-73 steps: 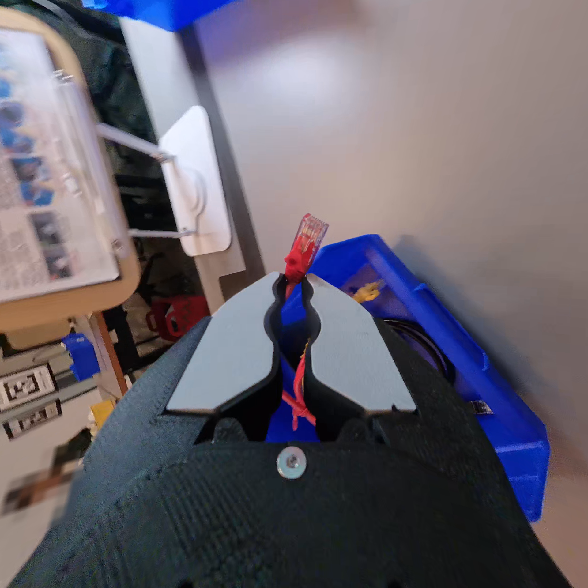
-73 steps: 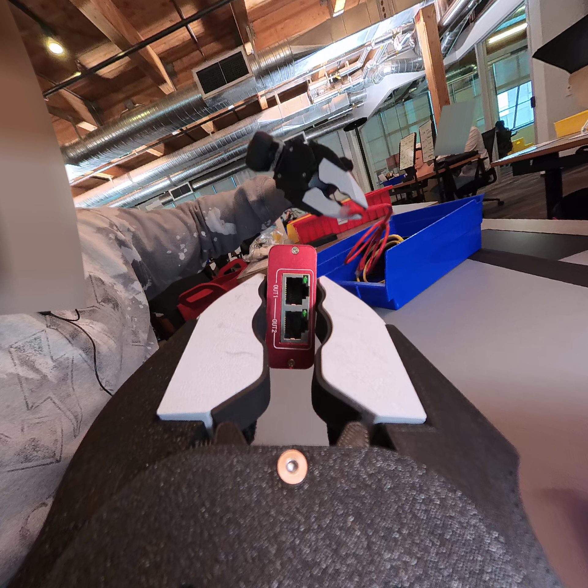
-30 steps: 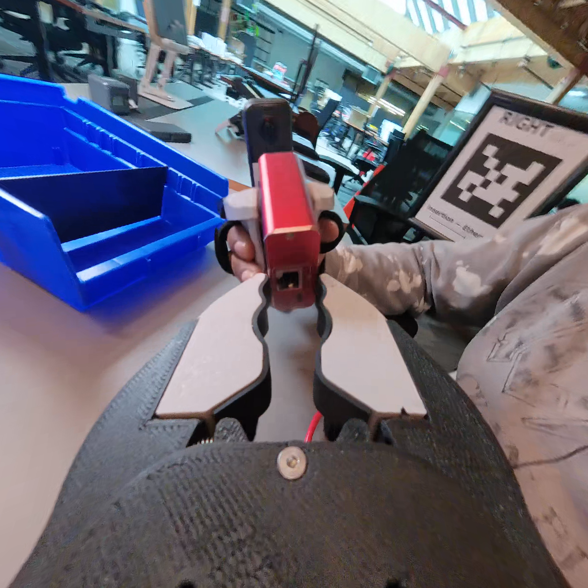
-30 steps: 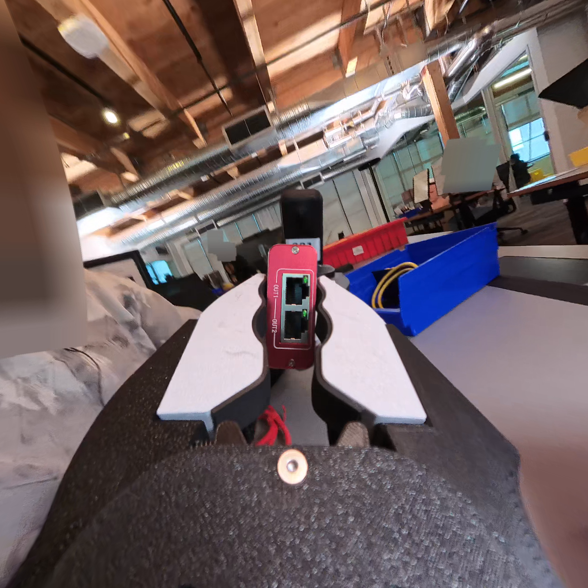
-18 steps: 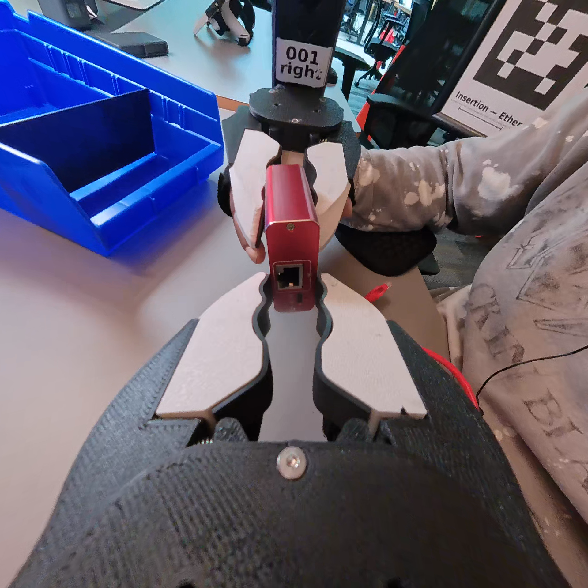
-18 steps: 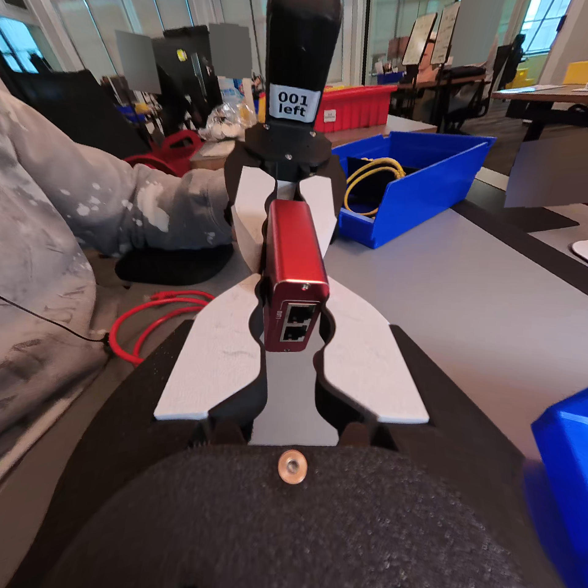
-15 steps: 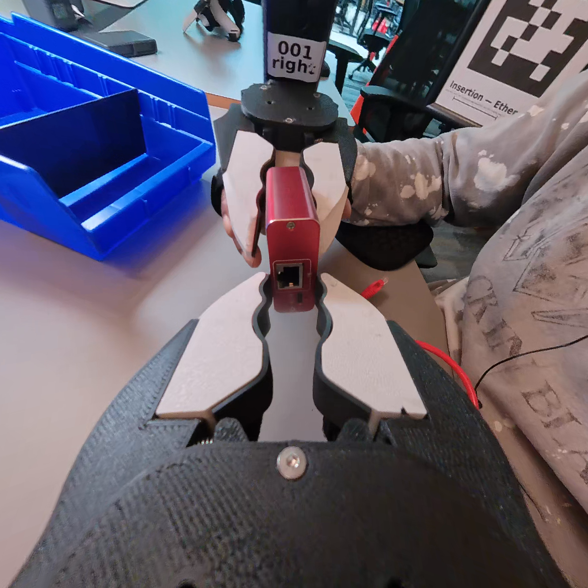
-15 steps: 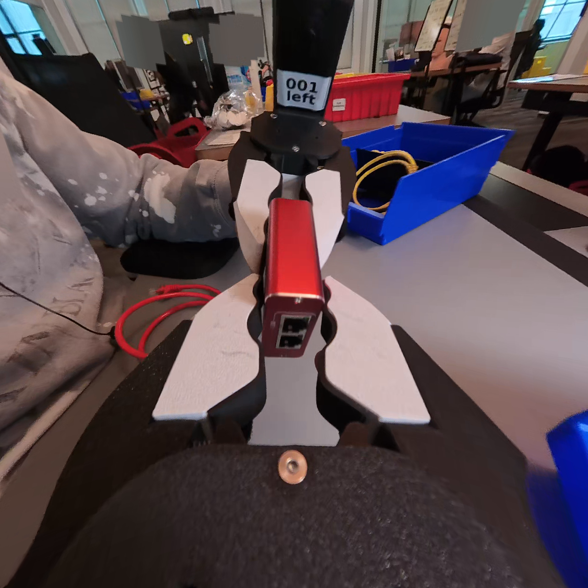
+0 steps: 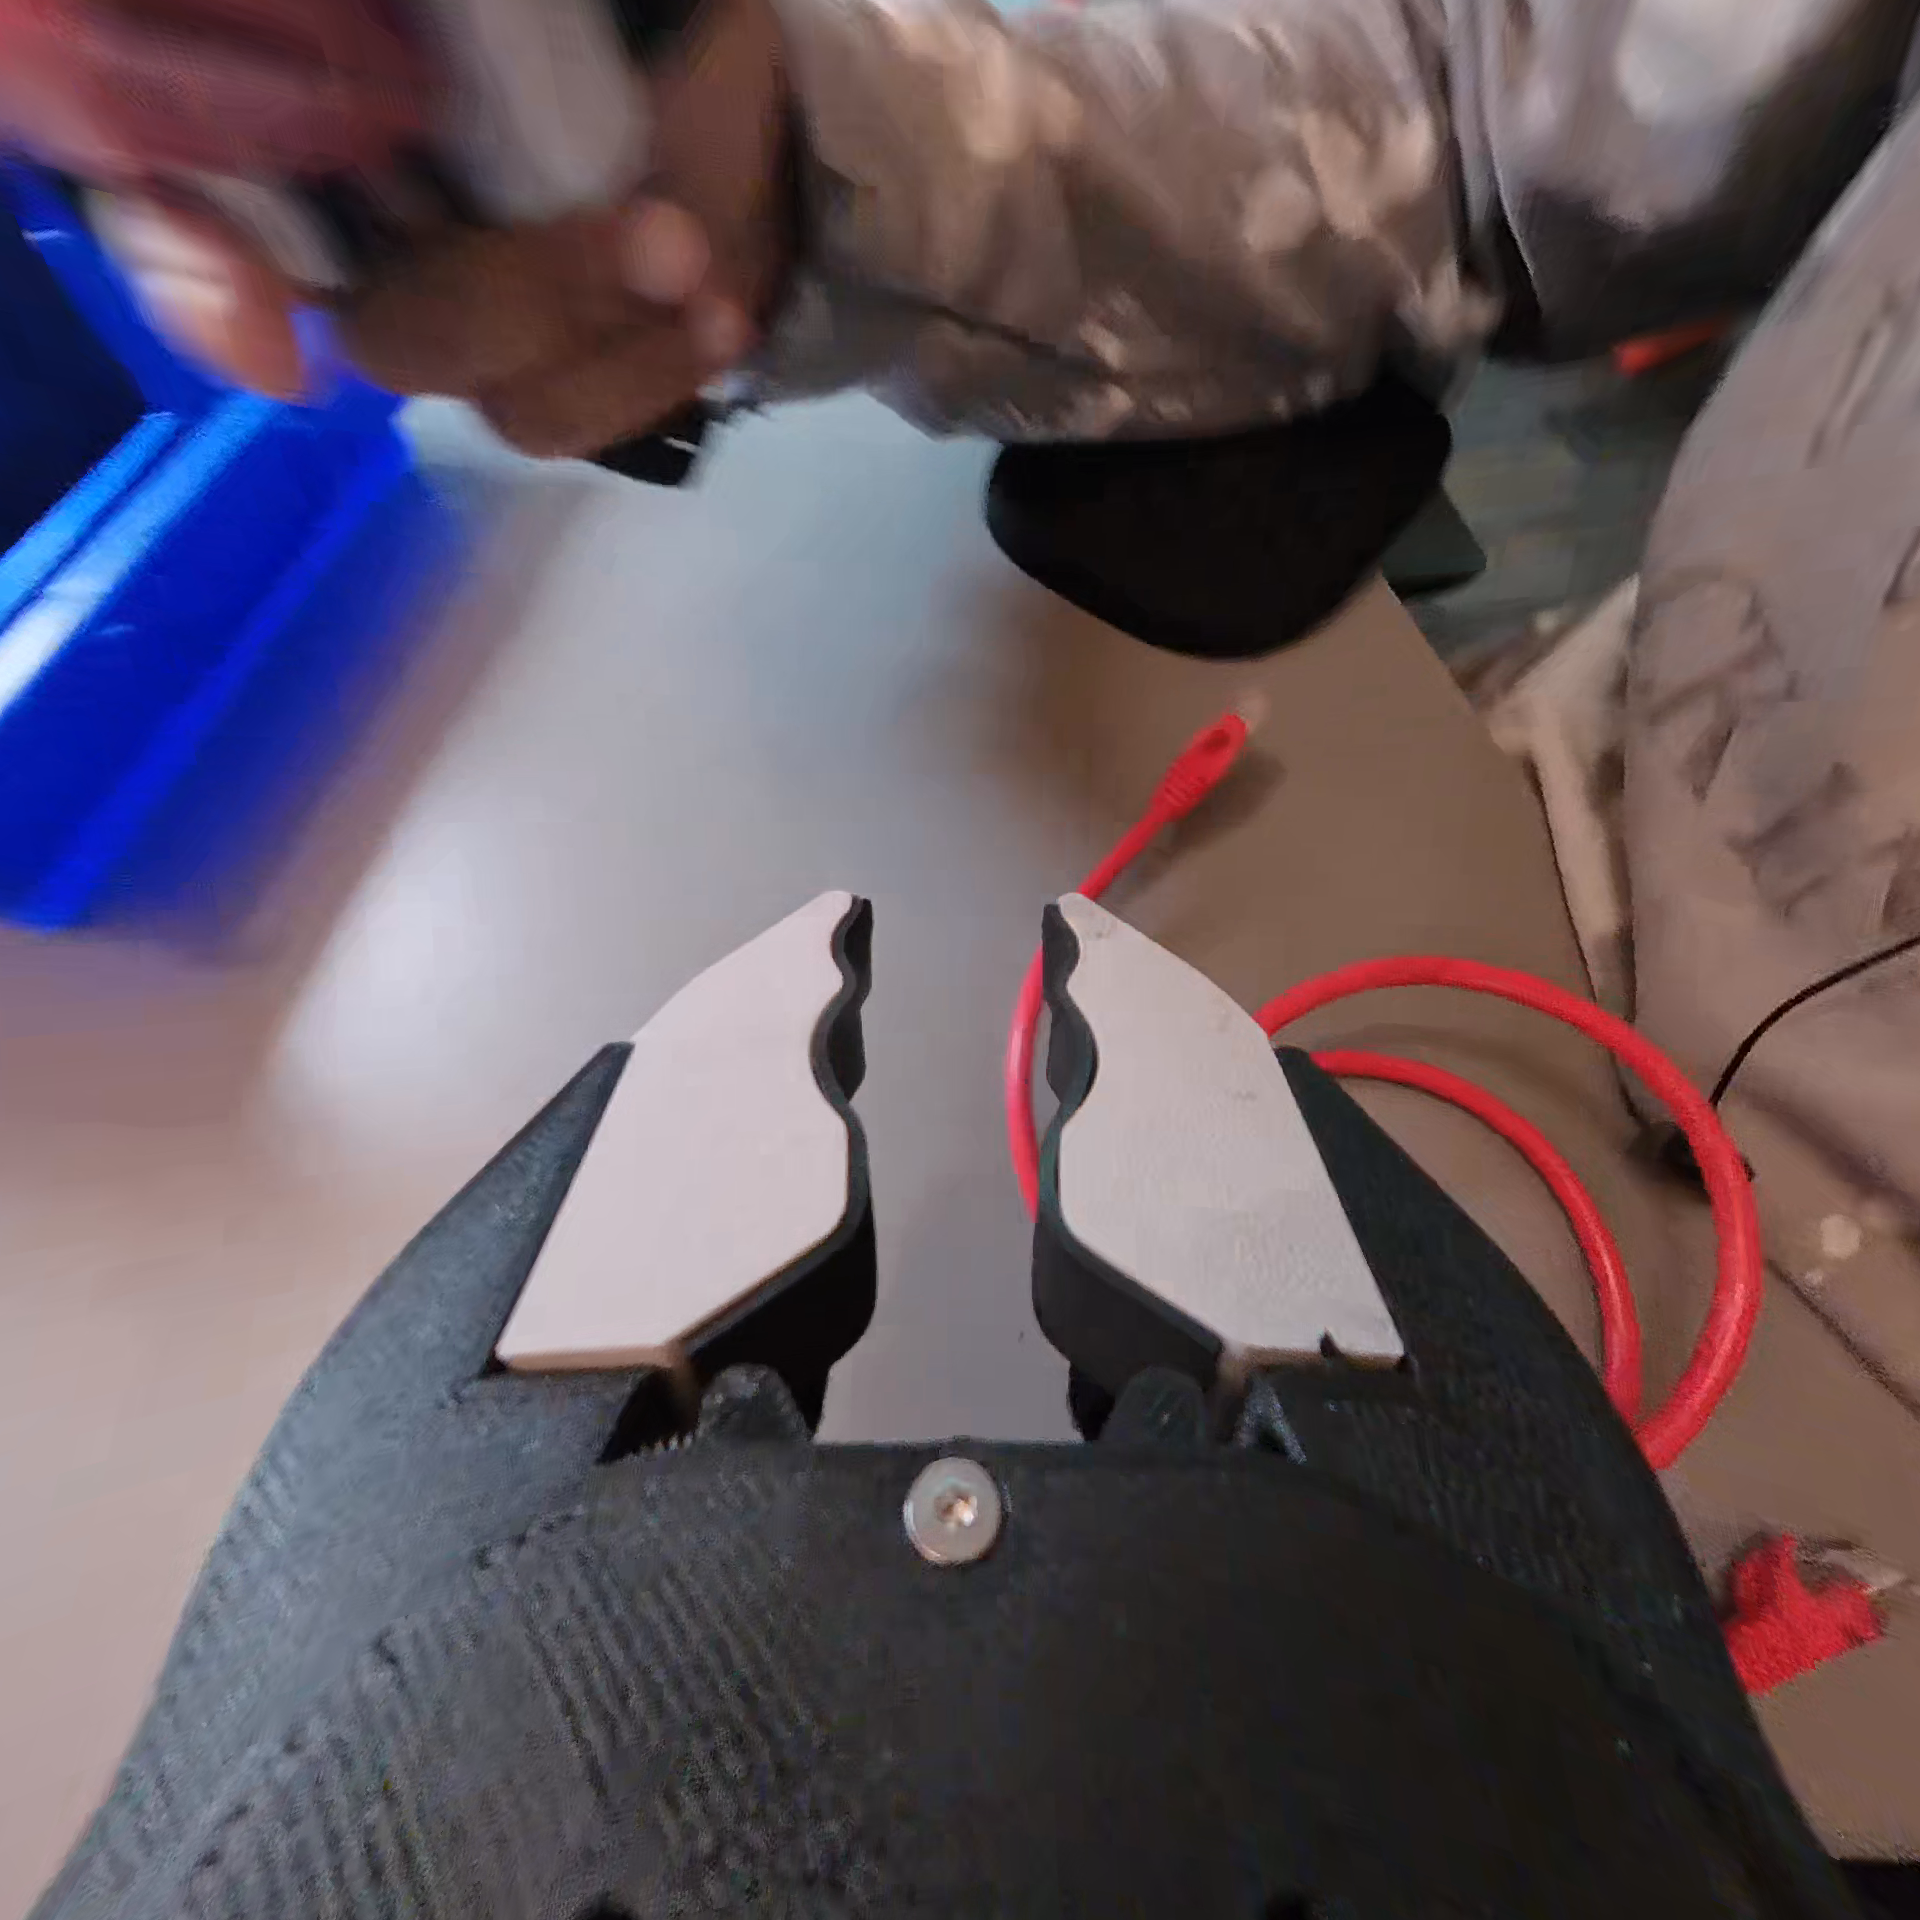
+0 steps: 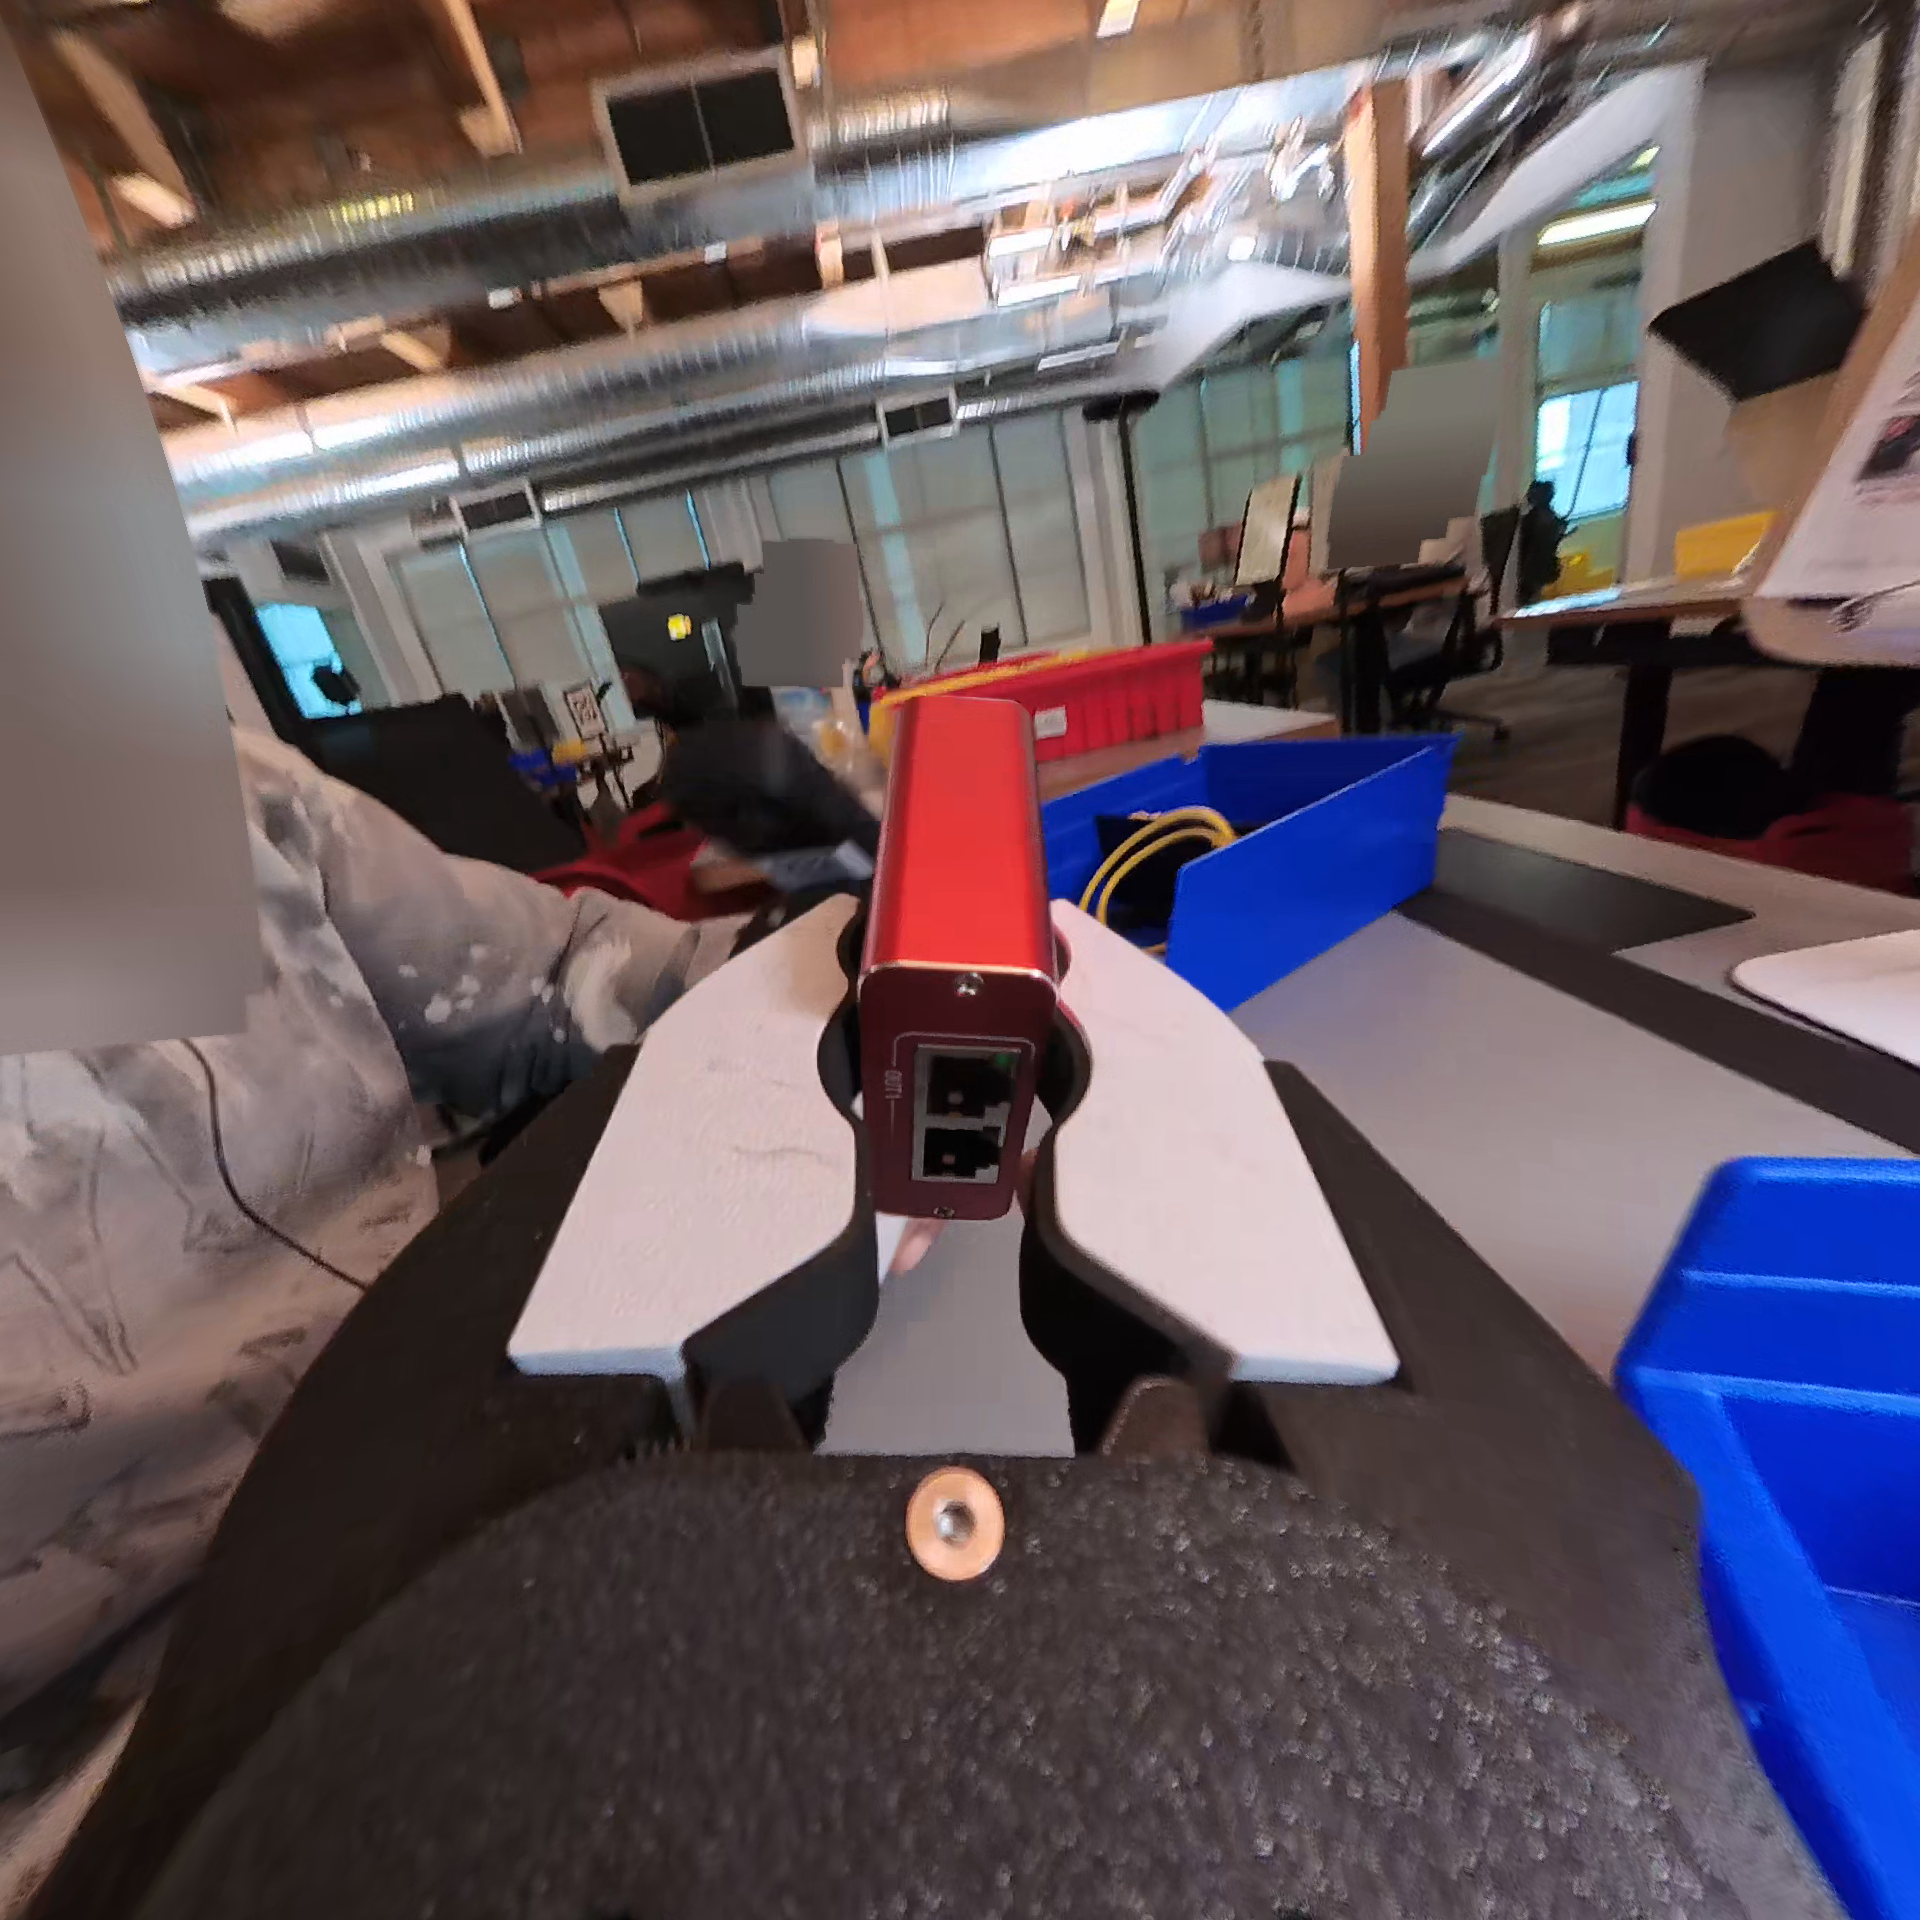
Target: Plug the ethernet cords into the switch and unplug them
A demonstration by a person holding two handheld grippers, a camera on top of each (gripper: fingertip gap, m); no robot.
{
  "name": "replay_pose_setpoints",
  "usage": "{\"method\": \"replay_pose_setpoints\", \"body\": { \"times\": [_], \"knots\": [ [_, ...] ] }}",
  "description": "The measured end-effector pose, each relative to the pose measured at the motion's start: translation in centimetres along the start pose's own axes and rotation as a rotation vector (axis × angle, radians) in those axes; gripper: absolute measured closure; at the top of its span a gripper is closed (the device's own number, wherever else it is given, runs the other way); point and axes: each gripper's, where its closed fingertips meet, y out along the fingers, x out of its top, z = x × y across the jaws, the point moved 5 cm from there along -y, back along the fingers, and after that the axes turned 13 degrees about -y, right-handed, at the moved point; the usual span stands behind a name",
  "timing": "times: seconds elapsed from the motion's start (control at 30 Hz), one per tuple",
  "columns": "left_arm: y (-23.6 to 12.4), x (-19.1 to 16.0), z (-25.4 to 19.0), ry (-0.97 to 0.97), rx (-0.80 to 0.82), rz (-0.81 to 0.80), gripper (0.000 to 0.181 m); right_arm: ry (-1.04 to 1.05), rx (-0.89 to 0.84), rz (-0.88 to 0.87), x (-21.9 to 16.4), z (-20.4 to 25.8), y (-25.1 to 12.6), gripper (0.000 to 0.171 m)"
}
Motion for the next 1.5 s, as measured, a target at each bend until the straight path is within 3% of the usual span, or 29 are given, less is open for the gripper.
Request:
{"method": "replay_pose_setpoints", "body": {
  "times": [0.33,0.87,0.97,1.07,1.3,1.5],
  "knots": [
    [6.3,-0.8,-4.0,0.345,-0.059,0.203,0.154,0.048,-0.075,-0.123,1.4,-1.7,-2.3,0.143],
    [8.5,-1.2,-5.2,0.35,-0.187,0.371,0.166,0.07,-0.1,-0.098,0.5,-2.3,-2.5,0.143],
    [8.5,-1.0,-4.6,0.368,-0.124,0.341,0.169,0.072,-0.097,-0.093,0.4,-2.3,-2.6,0.143],
    [6.7,-0.1,-3.1,0.215,-0.102,0.241,0.17,0.066,-0.08,-0.092,0.5,-2.1,-2.6,0.143],
    [-1.6,2.3,-0.4,-0.4,-0.392,-0.213,0.17,0.06,0.139,-0.045,0.8,-0.1,-2.8,0.143],
    [-2.7,2.5,-0.1,-0.638,-0.612,-0.323,0.17,0.024,0.335,0.139,-0.5,2.5,-2.0,0.143]
  ]
}}
